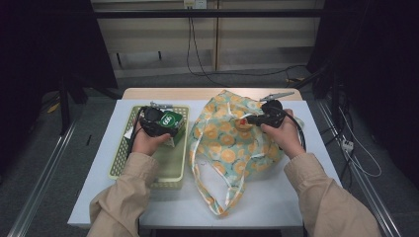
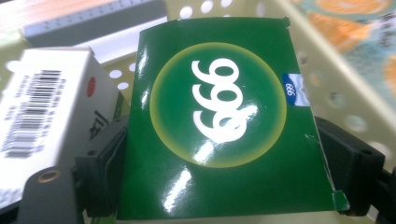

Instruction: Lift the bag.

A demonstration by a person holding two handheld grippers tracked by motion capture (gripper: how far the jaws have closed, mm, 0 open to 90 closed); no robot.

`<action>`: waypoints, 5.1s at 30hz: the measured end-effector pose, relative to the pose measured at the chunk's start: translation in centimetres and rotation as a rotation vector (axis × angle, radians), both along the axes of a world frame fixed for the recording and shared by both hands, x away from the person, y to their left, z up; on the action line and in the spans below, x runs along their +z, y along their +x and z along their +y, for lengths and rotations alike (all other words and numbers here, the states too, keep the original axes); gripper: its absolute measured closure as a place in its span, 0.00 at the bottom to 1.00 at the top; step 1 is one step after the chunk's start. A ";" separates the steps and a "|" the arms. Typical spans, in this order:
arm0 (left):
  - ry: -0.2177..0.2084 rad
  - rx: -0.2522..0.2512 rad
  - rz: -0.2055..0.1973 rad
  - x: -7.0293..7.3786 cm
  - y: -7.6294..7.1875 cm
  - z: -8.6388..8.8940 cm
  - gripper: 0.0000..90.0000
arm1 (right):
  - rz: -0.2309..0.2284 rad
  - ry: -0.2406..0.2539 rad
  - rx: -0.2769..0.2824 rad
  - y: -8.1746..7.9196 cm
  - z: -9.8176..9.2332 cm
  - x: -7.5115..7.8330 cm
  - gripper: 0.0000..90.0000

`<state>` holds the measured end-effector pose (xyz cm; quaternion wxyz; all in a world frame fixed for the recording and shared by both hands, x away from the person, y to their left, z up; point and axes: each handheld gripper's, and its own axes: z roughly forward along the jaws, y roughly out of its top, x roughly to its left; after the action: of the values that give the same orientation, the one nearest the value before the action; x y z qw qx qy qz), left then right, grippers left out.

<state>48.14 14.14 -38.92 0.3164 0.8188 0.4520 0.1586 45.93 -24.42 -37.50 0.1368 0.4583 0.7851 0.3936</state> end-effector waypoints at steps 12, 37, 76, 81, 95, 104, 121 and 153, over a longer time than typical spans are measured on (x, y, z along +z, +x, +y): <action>-0.067 -0.050 -0.046 4.7 -2.3 0.8 0.18 | 0.001 -0.009 -0.015 0.1 0.1 0.0 1.00; -0.153 -0.292 -0.056 7.3 -5.8 -6.5 0.18 | -0.011 0.000 -0.019 0.0 -0.3 0.7 1.00; -0.097 -0.388 0.008 1.7 -6.9 -15.9 0.18 | -0.033 0.013 -0.005 -0.7 -0.5 1.9 1.00; -0.110 -0.370 0.013 0.7 -6.4 -16.4 0.18 | -0.036 0.012 -0.008 -0.8 -0.7 2.1 1.00; -0.110 -0.285 0.020 -0.4 -3.5 -16.9 0.18 | -0.034 0.020 -0.018 -0.7 -1.2 2.2 1.00; -0.103 -0.236 -0.007 -0.5 -2.6 -16.9 0.18 | -0.025 0.030 -0.016 -0.7 -1.5 2.1 1.00; -0.113 -0.231 -0.025 -0.3 -1.5 -17.0 0.18 | -0.026 0.035 -0.018 -0.5 -1.3 1.6 1.00; -0.129 -0.259 -0.046 2.1 -2.9 -15.4 0.13 | -0.028 0.054 -0.012 -0.7 -0.3 1.4 1.00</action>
<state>45.26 -1.27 -36.84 0.3964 0.8444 0.3445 0.1059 45.22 -24.70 -36.08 0.1378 0.4610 0.7694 0.4201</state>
